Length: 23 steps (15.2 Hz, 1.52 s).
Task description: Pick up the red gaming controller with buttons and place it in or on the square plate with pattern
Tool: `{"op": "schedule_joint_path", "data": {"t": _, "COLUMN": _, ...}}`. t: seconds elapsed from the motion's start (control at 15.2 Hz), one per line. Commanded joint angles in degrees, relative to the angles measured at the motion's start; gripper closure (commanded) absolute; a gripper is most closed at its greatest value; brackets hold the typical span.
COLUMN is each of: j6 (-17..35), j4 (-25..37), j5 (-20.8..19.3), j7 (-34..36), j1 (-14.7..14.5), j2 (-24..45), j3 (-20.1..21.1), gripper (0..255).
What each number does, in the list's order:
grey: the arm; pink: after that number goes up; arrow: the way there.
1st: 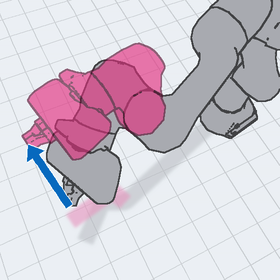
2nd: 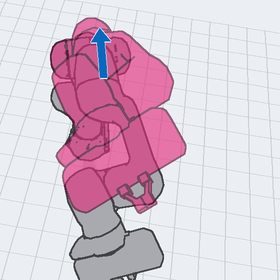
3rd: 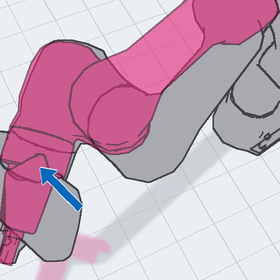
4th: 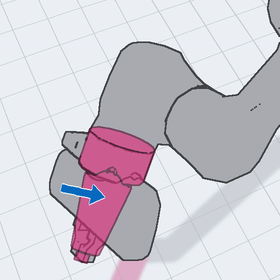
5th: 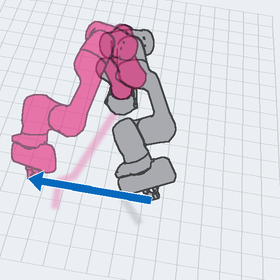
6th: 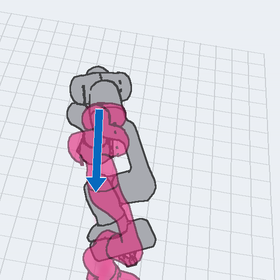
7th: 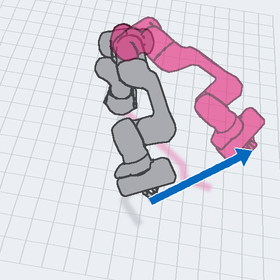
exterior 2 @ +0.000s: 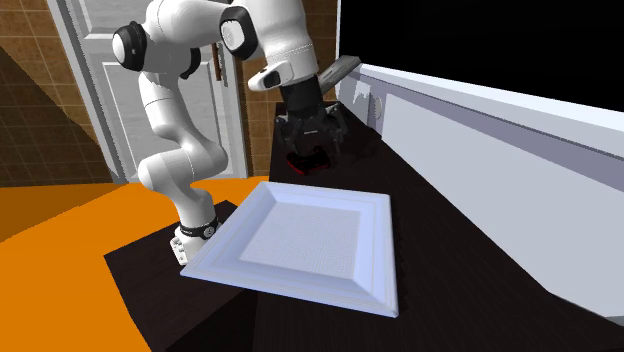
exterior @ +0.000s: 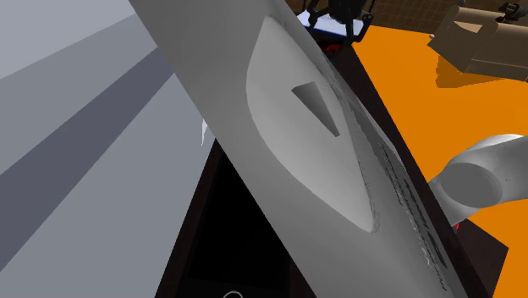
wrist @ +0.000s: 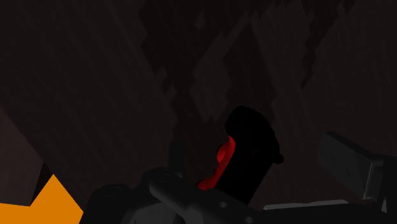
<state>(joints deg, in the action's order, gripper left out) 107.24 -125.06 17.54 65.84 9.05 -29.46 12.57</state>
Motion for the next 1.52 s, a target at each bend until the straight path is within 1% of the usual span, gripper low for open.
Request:
{"op": "schedule_joint_path", "data": {"t": 0.0, "j6": 0.56, "j4": -0.43, "j5": 0.06, "j7": -0.03, "j1": -0.02, "j2": 0.11, "j3": 0.11, "gripper": 0}}
{"op": "schedule_joint_path", "data": {"t": 0.4, "j6": 0.55, "j4": -0.42, "j5": 0.06, "j7": -0.03, "j1": -0.02, "j2": 0.11, "j3": 0.11, "gripper": 0}}
{"op": "schedule_joint_path", "data": {"t": 0.46, "j6": 0.55, "j4": -0.42, "j5": 0.06, "j7": -0.03, "j1": -0.02, "j2": 0.11, "j3": 0.11, "gripper": 255}}
{"op": "schedule_joint_path", "data": {"t": 1.06, "j6": 0.56, "j4": -0.43, "j5": 0.07, "j7": -0.04, "j1": -0.01, "j2": 0.11, "j3": 0.11, "gripper": 255}}
{"op": "schedule_joint_path", "data": {"t": 1.45, "j6": -3.81, "j4": 4.73, "j5": -0.53, "j7": 0.88, "j1": 0.21, "j2": 0.83, "j3": -0.26, "gripper": 255}}
